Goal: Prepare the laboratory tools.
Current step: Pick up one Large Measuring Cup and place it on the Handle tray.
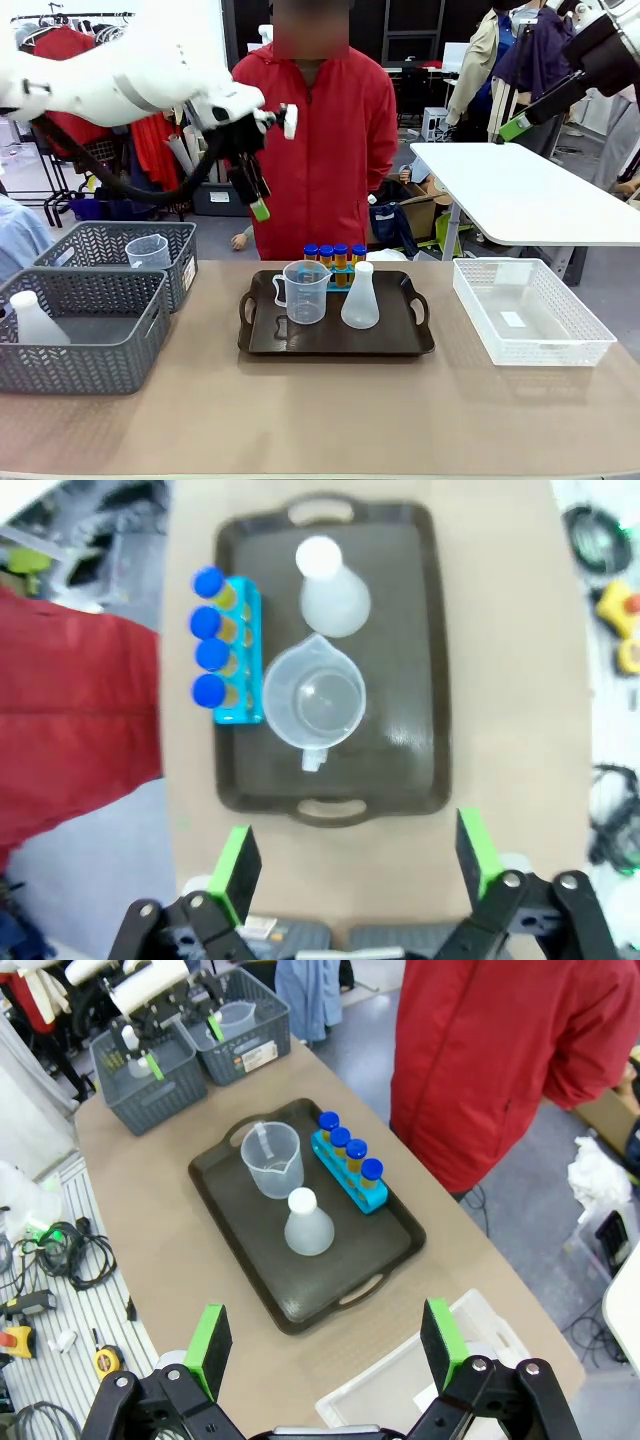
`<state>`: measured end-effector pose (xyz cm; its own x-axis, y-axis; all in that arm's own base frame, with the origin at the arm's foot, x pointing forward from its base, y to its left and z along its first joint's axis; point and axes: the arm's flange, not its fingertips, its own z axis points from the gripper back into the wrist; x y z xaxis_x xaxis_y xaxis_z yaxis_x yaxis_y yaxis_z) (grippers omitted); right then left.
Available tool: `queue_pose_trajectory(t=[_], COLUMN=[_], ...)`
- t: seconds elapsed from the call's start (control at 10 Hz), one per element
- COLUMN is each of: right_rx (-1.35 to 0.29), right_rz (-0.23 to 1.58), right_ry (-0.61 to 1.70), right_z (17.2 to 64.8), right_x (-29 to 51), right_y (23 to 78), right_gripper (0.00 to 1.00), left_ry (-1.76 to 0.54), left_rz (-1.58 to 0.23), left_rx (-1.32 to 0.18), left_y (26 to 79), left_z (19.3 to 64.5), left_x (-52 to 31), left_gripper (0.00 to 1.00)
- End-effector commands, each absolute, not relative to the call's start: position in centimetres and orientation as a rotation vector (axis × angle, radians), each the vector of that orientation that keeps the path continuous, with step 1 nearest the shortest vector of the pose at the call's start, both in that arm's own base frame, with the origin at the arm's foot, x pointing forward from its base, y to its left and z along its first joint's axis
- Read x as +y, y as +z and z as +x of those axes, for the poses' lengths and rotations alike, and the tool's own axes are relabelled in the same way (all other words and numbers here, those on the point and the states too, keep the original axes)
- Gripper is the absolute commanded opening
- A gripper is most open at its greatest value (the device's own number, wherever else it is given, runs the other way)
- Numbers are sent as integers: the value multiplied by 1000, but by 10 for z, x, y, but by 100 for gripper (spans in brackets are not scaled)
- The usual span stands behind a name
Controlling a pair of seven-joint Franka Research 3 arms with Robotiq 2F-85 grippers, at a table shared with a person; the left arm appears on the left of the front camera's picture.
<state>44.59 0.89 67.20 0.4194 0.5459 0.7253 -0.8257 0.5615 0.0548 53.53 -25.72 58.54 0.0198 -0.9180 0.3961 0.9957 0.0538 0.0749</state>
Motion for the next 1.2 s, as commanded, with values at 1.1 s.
queue_pose_trajectory(t=[1.1], right_rx=[-726], right_rz=[448], right_ry=[903], right_z=[446], right_x=[9], right_y=[673], right_gripper=[100], left_ry=[-1326], left_rz=[-411], left_rx=[-794], left_y=[678], left_z=[516], left_x=[-122], left_gripper=[100])
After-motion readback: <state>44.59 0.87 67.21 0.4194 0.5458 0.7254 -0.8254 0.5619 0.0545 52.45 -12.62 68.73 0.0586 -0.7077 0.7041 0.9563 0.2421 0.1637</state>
